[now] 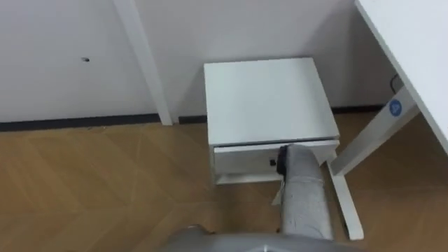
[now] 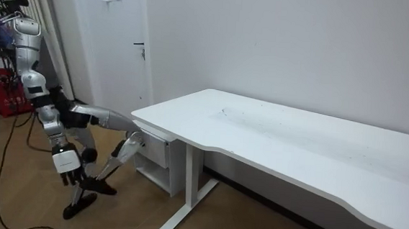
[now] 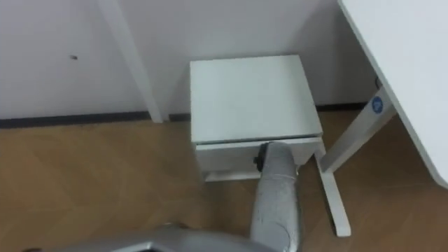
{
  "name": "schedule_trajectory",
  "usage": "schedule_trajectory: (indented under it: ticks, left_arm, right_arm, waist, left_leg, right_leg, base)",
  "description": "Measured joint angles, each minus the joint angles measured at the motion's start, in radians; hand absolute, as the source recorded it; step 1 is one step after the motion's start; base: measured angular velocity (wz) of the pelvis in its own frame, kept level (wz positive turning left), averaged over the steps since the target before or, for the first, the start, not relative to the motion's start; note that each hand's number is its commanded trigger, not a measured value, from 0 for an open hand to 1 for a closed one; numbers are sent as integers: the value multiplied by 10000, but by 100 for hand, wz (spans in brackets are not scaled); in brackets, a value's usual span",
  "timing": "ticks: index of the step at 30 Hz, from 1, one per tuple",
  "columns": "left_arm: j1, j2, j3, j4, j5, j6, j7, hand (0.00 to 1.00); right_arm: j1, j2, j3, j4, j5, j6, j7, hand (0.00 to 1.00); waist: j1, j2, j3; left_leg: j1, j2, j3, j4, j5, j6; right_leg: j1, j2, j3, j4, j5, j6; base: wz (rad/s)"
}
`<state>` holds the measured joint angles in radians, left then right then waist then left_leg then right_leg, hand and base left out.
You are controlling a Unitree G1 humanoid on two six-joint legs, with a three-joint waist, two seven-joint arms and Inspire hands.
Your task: Put apple and close drawer
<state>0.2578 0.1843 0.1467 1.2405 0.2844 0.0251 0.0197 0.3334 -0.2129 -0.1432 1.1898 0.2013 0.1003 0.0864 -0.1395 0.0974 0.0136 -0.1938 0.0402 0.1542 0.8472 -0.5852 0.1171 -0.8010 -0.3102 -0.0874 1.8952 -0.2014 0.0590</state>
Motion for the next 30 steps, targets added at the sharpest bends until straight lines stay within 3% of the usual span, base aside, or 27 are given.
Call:
schedule_trajectory:
  ticks: [1, 2, 3, 4, 5, 6, 7, 9, 11, 12, 13, 14, 15, 16, 18, 19, 20, 21, 22, 23, 24, 27, 28, 29, 30]
  left_arm:
    - [-11, -42, -42, 20, -36, -111, 59, 0]
    - [18, -55, -30, 22, -84, -107, 204, 0]
    - [29, -33, -14, 21, -120, -84, 304, 0]
    - [34, -6, 48, 20, -162, -24, 522, 0]
    - [31, -2, 71, 0, -165, -4, 655, 0]
    - [33, 13, 73, -7, -171, 0, 690, 0]
    - [-22, 63, 75, -25, -190, 5, 773, 0]
    - [-116, 123, 169, -37, -198, 6, 864, 0]
    - [-280, 186, 163, -44, -199, -8, 884, 0]
    - [-323, 185, 163, -41, -201, -12, 896, 0]
    - [-424, 184, 162, -38, -202, -14, 957, 0]
    - [-513, 191, 162, -36, -190, -12, 1030, 0]
    - [-534, 192, 161, -50, -186, -13, 1057, 0]
    - [-553, 176, 160, -89, -181, -20, 1060, 0]
    - [-556, 166, 150, -176, -166, -21, 1060, 0]
    - [-525, 124, 148, -245, -149, -2, 1059, 0]
    - [-521, 64, 164, -333, -137, -8, 1066, 0]
    - [-489, 61, 194, -361, -129, -20, 1074, 0]
    - [-487, 42, 362, -312, -105, -3, 1077, 0]
    - [-436, -3, 412, -206, -81, 35, 1065, 0]
    - [-539, -18, 336, -121, -87, 20, 1058, 0]
    - [-713, -26, 263, -231, -148, -29, 1044, 0]
    - [-687, -18, 285, -387, -165, 22, 1037, 0]
    - [-583, -37, 284, -409, -161, 103, 1028, 0]
    - [-578, -43, 284, -410, -161, 117, 1008, 0]
  right_arm:
    - [-144, -76, 29, -19, 195, 21, -99, 0]
    - [-324, -119, 5, -47, 233, 67, -198, 0]
    - [-363, -120, 2, -100, 231, 78, -227, 0]
    - [-474, -141, 3, -149, 220, 79, -269, 0]
    - [-620, -197, 3, -126, 205, 78, -348, 0]
    - [-705, -202, 2, -127, 175, 73, -423, 0]
    - [-782, -192, 3, -126, 103, 12, -498, 0]
    - [-850, -183, -8, -173, -62, -79, -514, 0]
    - [-873, -178, -88, -246, -164, -287, -594, 0]
    - [-893, -169, -87, -258, -162, -357, -627, 0]
    - [-916, -122, -85, -286, -168, -476, -657, 0]
    - [-962, -36, -85, -279, -218, -497, -705, 0]
    - [-959, 8, -86, -273, -276, -526, -731, 0]
    - [-944, 70, -92, -260, -393, -576, -798, 0]
    - [-955, 186, -172, -207, -577, -576, -865, 0]
    - [-957, 223, -171, -92, -568, -638, -869, 0]
    - [-967, 259, -155, 13, -528, -728, -879, 0]
    - [-1051, 309, -149, 40, -526, -810, -891, 0]
    - [-1297, 401, -154, 64, -572, -938, -949, 0]
    - [-1228, 457, -153, 134, -748, -1012, -1052, 0]
    - [-1165, 456, -154, 276, -849, -981, -1089, 0]
    - [-1168, 435, -160, 675, -915, -970, -1115, 0]
    - [-1231, 444, -157, 822, -916, -971, -1058, 0]
    - [-1231, 430, -173, 990, -987, -968, -938, 0]
    - [-1228, 430, -201, 1007, -1070, -963, -880, 0]
  waist:
    - [48, -45, 15]
    - [13, -139, 1]
    - [14, -198, -4]
    - [49, -283, 10]
    - [149, -376, 20]
    - [260, -456, -12]
    - [375, -630, -13]
    - [525, -814, -7]
    - [655, -950, -7]
    - [663, -983, -14]
    - [685, -1030, -58]
    - [655, -1146, -61]
    - [622, -1204, -62]
    - [595, -1231, -69]
    - [595, -1225, -71]
    - [611, -1188, -49]
    - [692, -1113, -24]
    - [741, -976, -71]
    - [795, -994, 50]
    - [493, -913, 51]
    - [269, -999, 59]
    - [280, -1078, 72]
    - [361, -1068, 52]
    - [477, -994, -126]
    - [488, -978, -121]
  left_leg:
    - [118, -150, 57, -448, 202, -224]
    - [282, -301, 97, -974, 536, -115]
    - [365, -372, 127, -1220, 652, -108]
    - [512, -404, 251, -1601, 837, -73]
    - [635, -500, 324, -1946, 999, -33]
    - [702, -572, 384, -2116, 1066, -40]
    - [779, -712, 416, -2340, 1165, -103]
    - [893, -740, 430, -2513, 1217, -119]
    - [1003, -693, 339, -2702, 1218, -124]
    - [1017, -682, 322, -2786, 1219, -128]
    - [1046, -656, 317, -2965, 1301, -278]
    - [1108, -642, 309, -3125, 1453, -536]
    - [1138, -635, 296, -3204, 1528, -637]
    - [1172, -586, 223, -3308, 1614, -631]
    - [1233, -542, -187, -3395, 1759, -365]
    - [1541, -566, -759, -3716, 1873, -242]
    - [1873, -513, -1742, -4134, 1901, -243]
    - [1868, -458, -2032, -4159, 1906, -256]
    - [1820, -273, -2188, -3974, 1848, -504]
    - [1795, -78, -2020, -3857, 1849, -1002]
    - [1824, 24, -1631, -4063, 1920, -1194]
    - [1500, 47, -1249, -4790, 2184, -1395]
    - [1285, 120, -1010, -4989, 2801, -1238]
    - [1419, 115, -844, -5097, 2952, -1219]
    - [1548, 90, -808, -5122, 2969, -1201]
  right_leg:
    - [680, -37, -116, -1077, 22, 37]
    - [1605, 28, -269, -2698, 36, 92]
    - [2080, 127, -358, -3688, 33, 128]
    - [3127, 382, -611, -5614, -18, 220]
    - [3990, 607, -884, -7298, -126, 342]
    - [4399, 721, -957, -8119, -233, 404]
    - [5135, 906, -1079, -9500, -547, 470]
    - [6177, 1333, -1106, -11228, -1059, 493]
    - [7216, 1847, -1113, -13113, -1532, 277]
    - [7373, 1950, -1116, -13456, -1564, 247]
    - [7637, 2075, -1112, -13976, -1583, 233]
    - [7852, 2084, -1233, -14350, -1551, 189]
    - [7948, 2084, -1336, -14523, -1537, 167]
    - [8086, 2122, -1450, -14770, -1495, 95]
    - [8134, 2255, -1650, -14821, -1435, -10]
    - [7945, 2296, -1805, -14399, -1358, -143]
    - [7444, 2565, -1802, -14002, -1451, -422]
    - [7075, 2805, -1600, -14242, -1468, -611]
    - [6341, 2998, -1468, -14771, -590, -953]
    - [6601, 3018, -1849, -14846, -319, -1122]
    - [6902, 2987, -1840, -15032, -318, -1123]
    - [7384, 2981, -1305, -15714, -307, -1105]
    - [7465, 2958, -1291, -15726, -309, -1094]
    - [7594, 2948, -1374, -15873, -234, -997]
    - [7737, 2948, -1366, -15977, -230, -989]
  base:
    - [7]
    - [7]
    - [9]
    - [-6]
    - [-17]
    - [-31]
    - [-25]
    - [-12]
    - [-6]
    - [-3]
    - [3]
    - [7]
    - [13]
    - [12]
    - [8]
    - [-14]
    - [-32]
    - [-71]
    - [-35]
    - [8]
    - [57]
    - [29]
    - [-10]
    - [-7]
    - [0]
